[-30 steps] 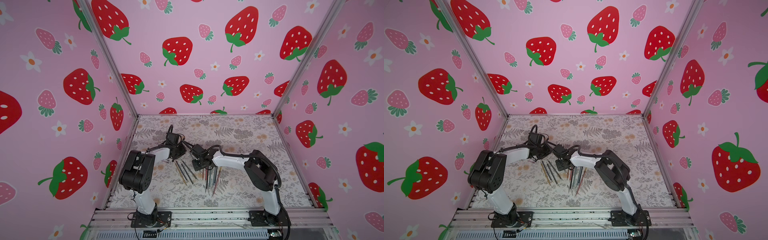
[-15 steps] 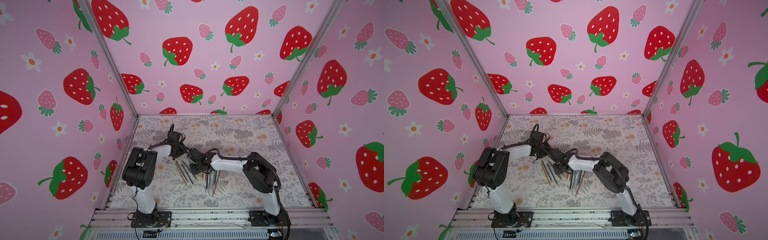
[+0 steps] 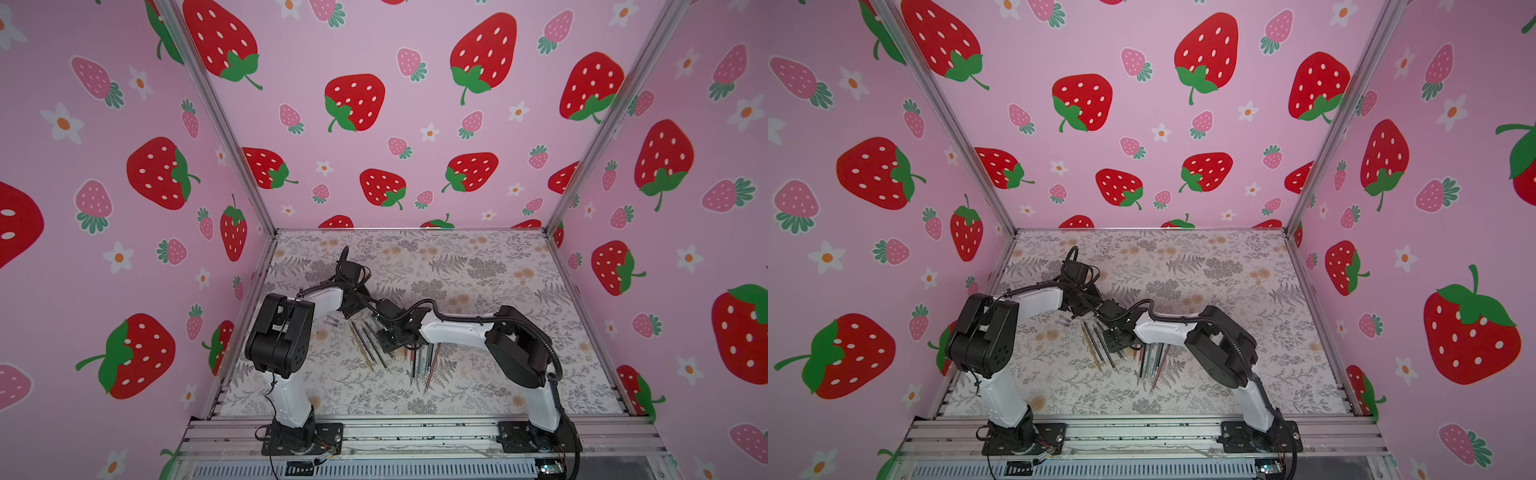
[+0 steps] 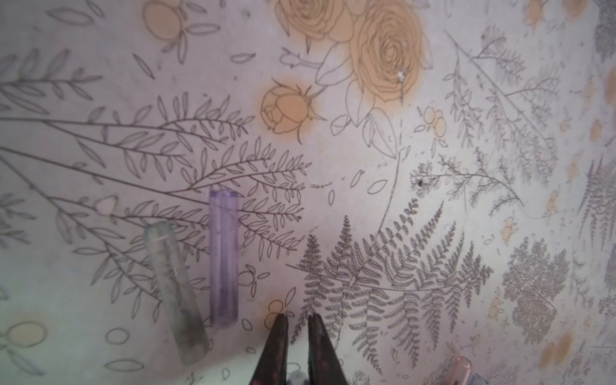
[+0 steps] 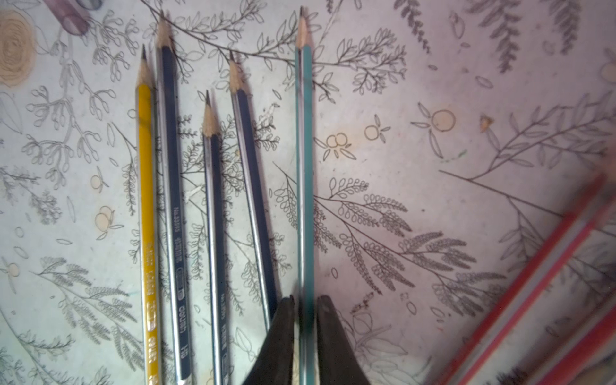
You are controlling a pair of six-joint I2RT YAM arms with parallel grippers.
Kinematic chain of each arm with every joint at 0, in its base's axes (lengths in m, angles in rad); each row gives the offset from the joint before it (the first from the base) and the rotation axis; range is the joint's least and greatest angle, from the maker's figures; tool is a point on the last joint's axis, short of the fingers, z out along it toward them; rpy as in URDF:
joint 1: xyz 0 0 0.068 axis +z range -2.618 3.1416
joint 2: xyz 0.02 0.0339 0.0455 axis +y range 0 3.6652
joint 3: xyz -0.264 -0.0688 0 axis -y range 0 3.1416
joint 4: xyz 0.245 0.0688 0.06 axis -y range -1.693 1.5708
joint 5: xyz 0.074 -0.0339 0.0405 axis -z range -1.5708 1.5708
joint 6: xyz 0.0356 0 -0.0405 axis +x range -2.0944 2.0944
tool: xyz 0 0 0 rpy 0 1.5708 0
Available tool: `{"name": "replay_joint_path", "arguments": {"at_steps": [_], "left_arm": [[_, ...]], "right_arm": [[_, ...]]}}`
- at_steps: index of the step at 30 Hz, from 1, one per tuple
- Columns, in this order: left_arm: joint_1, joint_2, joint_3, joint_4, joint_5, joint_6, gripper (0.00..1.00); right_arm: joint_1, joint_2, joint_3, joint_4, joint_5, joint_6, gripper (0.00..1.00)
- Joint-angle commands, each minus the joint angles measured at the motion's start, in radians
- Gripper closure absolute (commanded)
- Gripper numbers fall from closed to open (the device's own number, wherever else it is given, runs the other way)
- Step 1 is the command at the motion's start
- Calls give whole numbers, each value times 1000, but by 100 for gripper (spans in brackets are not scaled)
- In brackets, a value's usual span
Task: Remove the protective cover of the pencils
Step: Adjust the pencil at the center of the board, then pick up the pencil from the center of the board.
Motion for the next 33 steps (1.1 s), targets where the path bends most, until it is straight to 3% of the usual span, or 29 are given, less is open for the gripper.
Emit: {"name": "replay_joint_path", "arguments": {"at_steps": [1, 10, 19, 33], "left_arm": [[-1, 15, 24, -47, -26, 12, 85], [-1, 18, 37, -61, -14, 16, 78], [-1, 5, 44, -61, 6, 23, 77], [-26, -132, 6, -50, 79, 24, 73]], "right_arm": [[8, -32, 2, -20, 14, 0, 81], [9, -92, 39, -76, 73, -29, 72], [5, -155, -29, -97, 208, 6, 72], [-15, -112, -61, -117, 263, 71, 73]]}}
